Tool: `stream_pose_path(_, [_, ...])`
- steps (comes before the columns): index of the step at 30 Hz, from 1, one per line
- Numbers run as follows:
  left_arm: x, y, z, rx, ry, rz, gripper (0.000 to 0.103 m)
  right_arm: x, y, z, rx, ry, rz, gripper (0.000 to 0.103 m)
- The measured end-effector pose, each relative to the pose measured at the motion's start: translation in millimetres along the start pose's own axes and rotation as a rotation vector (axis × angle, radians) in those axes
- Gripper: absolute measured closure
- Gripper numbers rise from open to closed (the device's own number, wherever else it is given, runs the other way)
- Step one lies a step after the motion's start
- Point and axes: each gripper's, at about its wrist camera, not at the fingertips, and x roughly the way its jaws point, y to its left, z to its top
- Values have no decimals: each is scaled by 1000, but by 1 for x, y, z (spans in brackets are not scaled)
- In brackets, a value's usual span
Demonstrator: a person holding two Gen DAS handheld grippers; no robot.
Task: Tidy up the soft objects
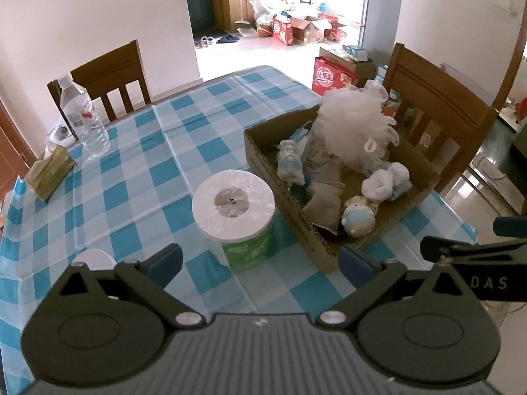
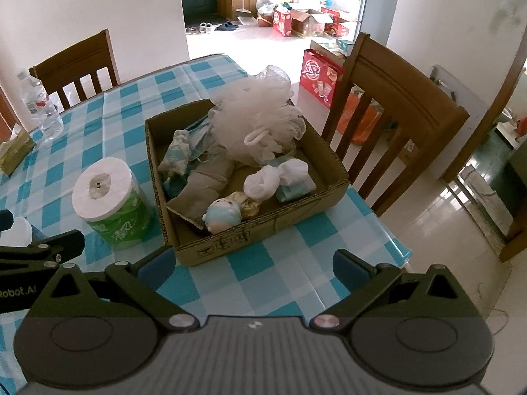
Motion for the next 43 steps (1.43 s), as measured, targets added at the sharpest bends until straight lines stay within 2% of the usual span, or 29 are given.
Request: stream_pose_path(43, [-2, 1, -1, -7, 6, 4, 3, -2, -1, 1, -4, -2, 7, 0])
